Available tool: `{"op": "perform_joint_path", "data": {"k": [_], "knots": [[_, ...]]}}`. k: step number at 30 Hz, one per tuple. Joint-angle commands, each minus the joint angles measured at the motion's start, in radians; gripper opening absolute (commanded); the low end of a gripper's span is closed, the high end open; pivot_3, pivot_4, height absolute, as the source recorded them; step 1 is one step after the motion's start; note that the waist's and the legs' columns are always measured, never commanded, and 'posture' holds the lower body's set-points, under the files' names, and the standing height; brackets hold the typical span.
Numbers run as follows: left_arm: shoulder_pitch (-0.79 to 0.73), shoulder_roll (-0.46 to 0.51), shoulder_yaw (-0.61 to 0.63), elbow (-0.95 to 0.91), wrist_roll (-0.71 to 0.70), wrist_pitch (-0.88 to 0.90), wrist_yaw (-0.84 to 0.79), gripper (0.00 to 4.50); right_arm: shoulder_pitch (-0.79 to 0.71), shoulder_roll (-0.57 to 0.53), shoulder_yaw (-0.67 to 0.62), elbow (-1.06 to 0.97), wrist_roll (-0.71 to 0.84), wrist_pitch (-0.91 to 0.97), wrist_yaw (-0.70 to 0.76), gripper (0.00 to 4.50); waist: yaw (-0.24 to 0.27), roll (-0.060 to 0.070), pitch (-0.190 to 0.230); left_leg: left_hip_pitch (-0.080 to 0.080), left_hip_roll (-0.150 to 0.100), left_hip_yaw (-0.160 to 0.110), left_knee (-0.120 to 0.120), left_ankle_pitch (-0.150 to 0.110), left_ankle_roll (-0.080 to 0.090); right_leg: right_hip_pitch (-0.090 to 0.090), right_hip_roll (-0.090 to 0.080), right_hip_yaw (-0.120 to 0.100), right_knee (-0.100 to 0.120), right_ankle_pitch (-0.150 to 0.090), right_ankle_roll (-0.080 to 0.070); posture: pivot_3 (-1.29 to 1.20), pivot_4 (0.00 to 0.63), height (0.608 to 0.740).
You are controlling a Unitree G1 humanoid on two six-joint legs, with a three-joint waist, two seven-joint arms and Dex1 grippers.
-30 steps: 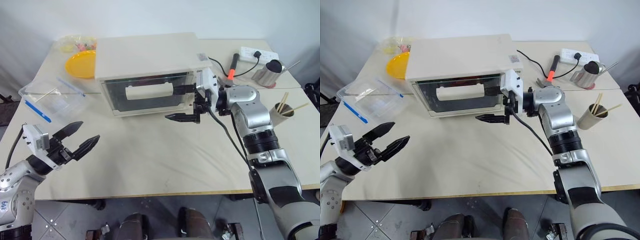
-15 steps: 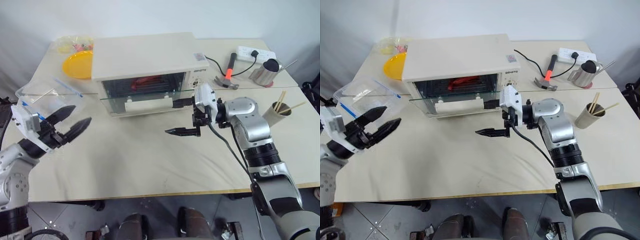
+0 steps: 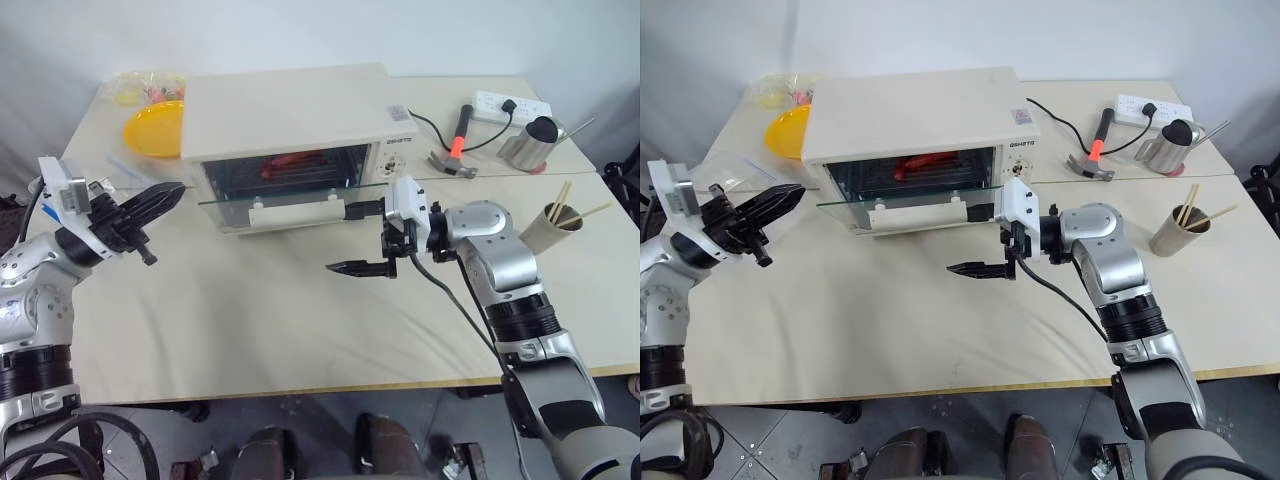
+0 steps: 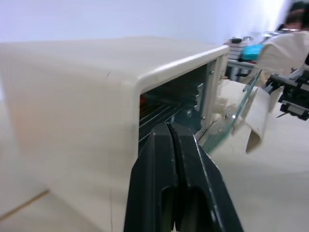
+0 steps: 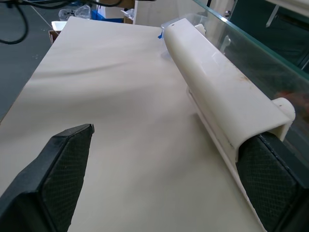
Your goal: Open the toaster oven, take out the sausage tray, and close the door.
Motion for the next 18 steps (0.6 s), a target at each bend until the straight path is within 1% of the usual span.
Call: {"op": "perform_joint_path", "data": {"k": [1,4,7,11,14,18], "knots": [[-0.041,0.011,-0.048,0.04,0.043,-0.019,-0.05,0.12,0.013,-0.011,-0.007,-0.094,0.03,0.014,-0.006,4.5,0.001,0.0,0.0,0.0,0.0,0.0,0.0,0.0,0.0,-0.001,0.0,0.0,0.0,0.0,0.0,0.0,0.15,0.74],[-0.07,0.016,-0.112,0.071,0.095,-0.018,-0.078,0.12,0.034,-0.019,-0.011,-0.135,0.036,0.038,-0.023,4.5,0.005,0.0,0.0,-0.001,0.0,0.0,0.0,0.0,0.0,-0.002,0.0,0.0,0.001,0.0,0.0,0.0,0.15,0.74],[-0.087,0.009,-0.159,0.093,0.118,-0.017,-0.125,0.12,0.062,-0.037,-0.018,-0.186,0.042,0.074,-0.043,4.5,0.006,-0.001,0.0,-0.003,0.0,0.002,0.0,0.0,0.0,-0.004,0.0,0.0,0.002,0.0,0.0,0.0,0.15,0.74],[-0.111,-0.015,-0.176,0.12,0.136,-0.031,-0.136,0.12,0.115,-0.087,-0.024,-0.262,0.039,0.139,-0.069,4.5,0.008,-0.001,0.0,-0.003,0.0,0.007,0.0,0.0,0.0,-0.005,0.0,0.0,0.002,0.0,0.0,0.0,0.15,0.74],[-0.117,-0.021,-0.181,0.127,0.14,-0.034,-0.154,0.12,0.161,-0.161,-0.013,-0.304,0.007,0.175,-0.073,4.5,0.012,-0.002,0.001,-0.004,0.0,0.009,0.001,0.0,0.0,-0.005,0.0,0.001,0.002,0.0,0.0,0.0,0.15,0.74],[-0.126,-0.027,-0.195,0.141,0.157,-0.043,-0.173,0.12,0.206,-0.261,0.008,-0.313,-0.036,0.192,-0.056,4.5,0.01,-0.004,0.001,-0.003,0.0,0.01,0.002,0.0,0.0,-0.005,0.0,0.002,0.002,0.0,0.0,0.0,0.15,0.74]]}}
